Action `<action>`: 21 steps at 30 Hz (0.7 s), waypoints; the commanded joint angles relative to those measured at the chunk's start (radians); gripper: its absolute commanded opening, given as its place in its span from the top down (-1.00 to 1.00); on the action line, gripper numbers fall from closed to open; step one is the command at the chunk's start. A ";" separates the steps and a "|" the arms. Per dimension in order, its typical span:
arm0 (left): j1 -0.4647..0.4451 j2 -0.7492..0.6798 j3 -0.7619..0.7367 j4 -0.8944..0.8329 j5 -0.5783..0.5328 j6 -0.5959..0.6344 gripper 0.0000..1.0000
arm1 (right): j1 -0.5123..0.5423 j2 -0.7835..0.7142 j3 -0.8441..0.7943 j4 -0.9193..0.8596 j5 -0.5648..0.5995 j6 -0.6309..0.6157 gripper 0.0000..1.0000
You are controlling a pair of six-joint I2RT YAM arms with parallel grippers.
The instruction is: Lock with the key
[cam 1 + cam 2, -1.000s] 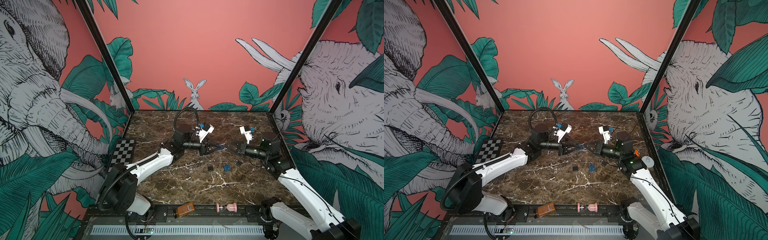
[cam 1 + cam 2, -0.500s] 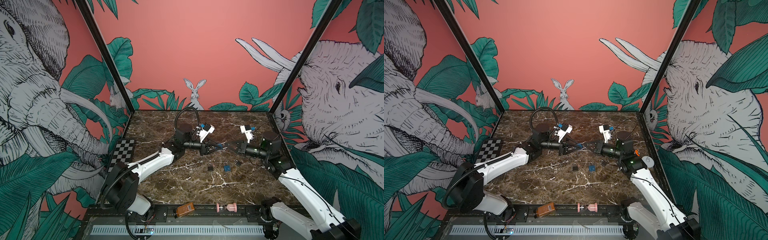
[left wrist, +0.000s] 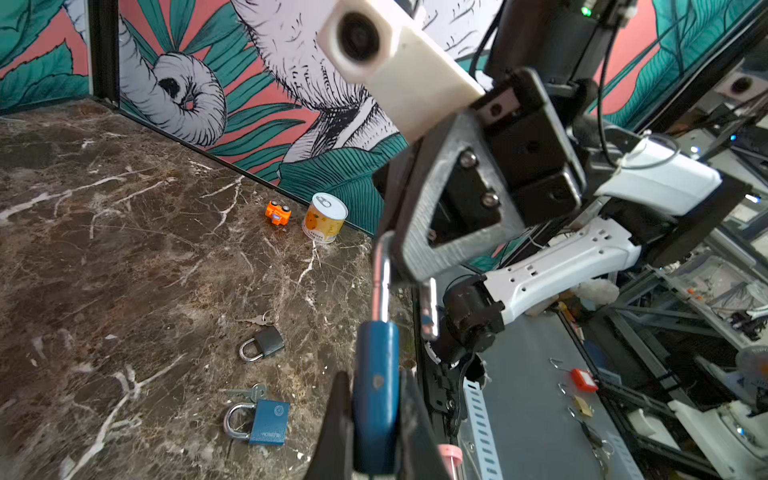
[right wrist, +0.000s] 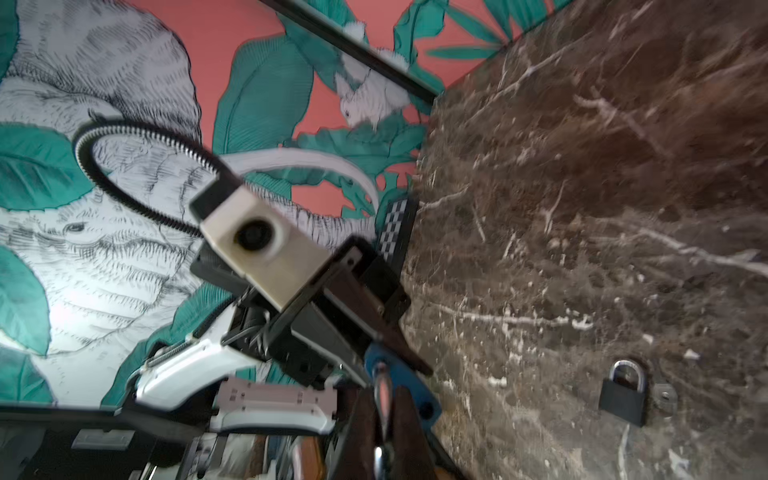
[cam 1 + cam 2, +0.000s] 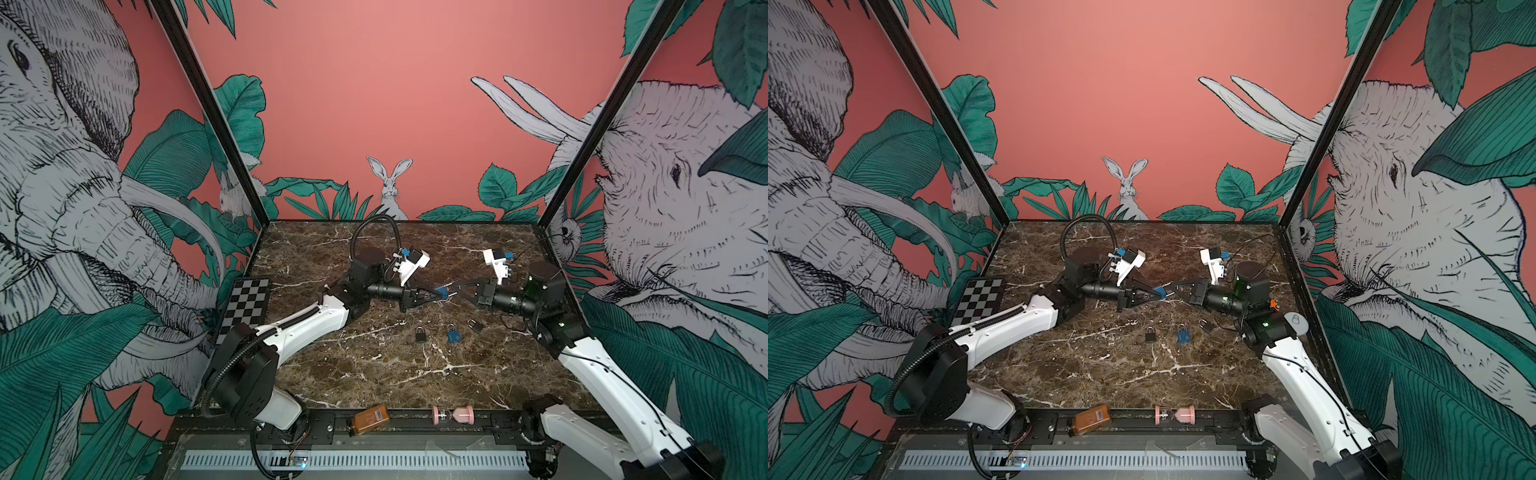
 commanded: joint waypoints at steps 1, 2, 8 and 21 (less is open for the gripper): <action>-0.001 -0.013 0.018 0.013 -0.013 -0.020 1.00 | 0.000 -0.026 -0.006 0.131 -0.033 -0.021 1.00; -0.001 -0.020 0.017 0.013 -0.010 -0.022 1.00 | -0.002 -0.032 -0.013 0.146 -0.046 -0.042 1.00; -0.001 -0.079 0.035 -0.004 0.076 -0.085 1.00 | -0.039 -0.093 -0.076 0.120 -0.073 -0.200 1.00; -0.001 -0.115 0.114 -0.088 0.325 -0.073 1.00 | -0.082 -0.164 -0.166 0.252 -0.120 -0.223 1.00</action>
